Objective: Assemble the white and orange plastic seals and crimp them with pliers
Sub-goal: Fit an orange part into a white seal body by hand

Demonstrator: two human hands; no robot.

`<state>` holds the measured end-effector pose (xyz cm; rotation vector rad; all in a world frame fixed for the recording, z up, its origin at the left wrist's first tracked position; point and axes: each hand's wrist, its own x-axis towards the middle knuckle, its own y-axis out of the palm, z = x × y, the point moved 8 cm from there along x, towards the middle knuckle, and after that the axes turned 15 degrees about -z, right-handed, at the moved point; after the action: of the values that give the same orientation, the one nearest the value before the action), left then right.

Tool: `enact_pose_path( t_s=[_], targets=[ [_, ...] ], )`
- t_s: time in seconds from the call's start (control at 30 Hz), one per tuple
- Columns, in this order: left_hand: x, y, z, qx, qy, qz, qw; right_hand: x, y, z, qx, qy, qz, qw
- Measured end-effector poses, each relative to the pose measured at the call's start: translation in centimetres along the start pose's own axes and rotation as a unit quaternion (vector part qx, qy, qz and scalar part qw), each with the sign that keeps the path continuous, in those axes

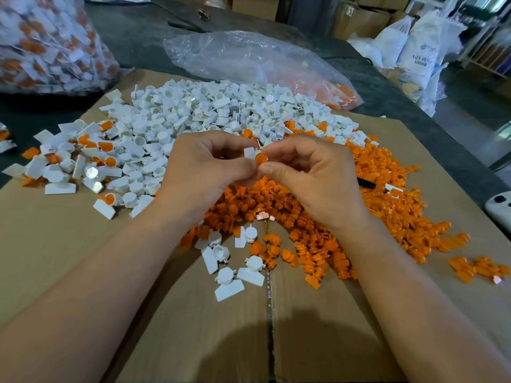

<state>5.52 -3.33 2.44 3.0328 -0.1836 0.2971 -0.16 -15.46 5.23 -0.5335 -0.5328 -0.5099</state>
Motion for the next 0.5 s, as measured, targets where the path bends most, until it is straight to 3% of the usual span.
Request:
enact_pose_path(
  t_s=[0.27,0.5],
  targets=[
    [-0.12,0.19,-0.01,-0.035,-0.028,0.005,0.999,0.13,-0.16,0.60,-0.037,-0.052,-0.006,0.998],
    [-0.14,0.41,0.12,-0.026,-0.023,0.017,0.999,-0.10,0.29,-0.33,0.023,0.004,0.025,0.999]
  ],
)
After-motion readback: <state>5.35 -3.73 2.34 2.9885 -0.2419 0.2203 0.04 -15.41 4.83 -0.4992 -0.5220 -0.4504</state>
